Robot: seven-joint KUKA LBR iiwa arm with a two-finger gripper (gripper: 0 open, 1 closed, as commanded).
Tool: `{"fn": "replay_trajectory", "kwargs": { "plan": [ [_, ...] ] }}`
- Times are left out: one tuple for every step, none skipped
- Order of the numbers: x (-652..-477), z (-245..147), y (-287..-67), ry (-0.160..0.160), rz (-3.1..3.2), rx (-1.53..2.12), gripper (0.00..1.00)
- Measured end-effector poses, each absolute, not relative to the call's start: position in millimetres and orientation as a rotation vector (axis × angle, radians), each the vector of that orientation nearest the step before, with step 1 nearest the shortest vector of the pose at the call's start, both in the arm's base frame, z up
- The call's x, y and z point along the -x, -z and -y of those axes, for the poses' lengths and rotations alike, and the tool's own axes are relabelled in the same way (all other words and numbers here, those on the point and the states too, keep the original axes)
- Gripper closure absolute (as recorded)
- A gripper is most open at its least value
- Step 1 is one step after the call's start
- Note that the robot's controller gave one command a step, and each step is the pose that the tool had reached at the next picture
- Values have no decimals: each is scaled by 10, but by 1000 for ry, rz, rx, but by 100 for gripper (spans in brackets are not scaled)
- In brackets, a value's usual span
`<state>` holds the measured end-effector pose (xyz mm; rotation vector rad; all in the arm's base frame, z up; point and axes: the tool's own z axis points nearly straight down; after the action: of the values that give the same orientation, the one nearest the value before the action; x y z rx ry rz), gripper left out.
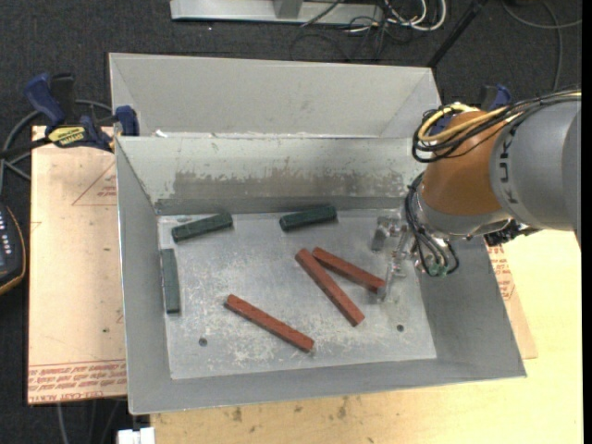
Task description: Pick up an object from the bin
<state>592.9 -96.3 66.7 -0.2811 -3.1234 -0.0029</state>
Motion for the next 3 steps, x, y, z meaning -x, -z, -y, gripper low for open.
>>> {"fn": "replay_trajectory", "kwargs": {
  "plan": [
    [-5682,745,-696,3,3113,416,0],
    [-5742,674,-736,3,3077,645,0],
    [-5712,343,-1302,3,3113,470,0]
  ]
}}
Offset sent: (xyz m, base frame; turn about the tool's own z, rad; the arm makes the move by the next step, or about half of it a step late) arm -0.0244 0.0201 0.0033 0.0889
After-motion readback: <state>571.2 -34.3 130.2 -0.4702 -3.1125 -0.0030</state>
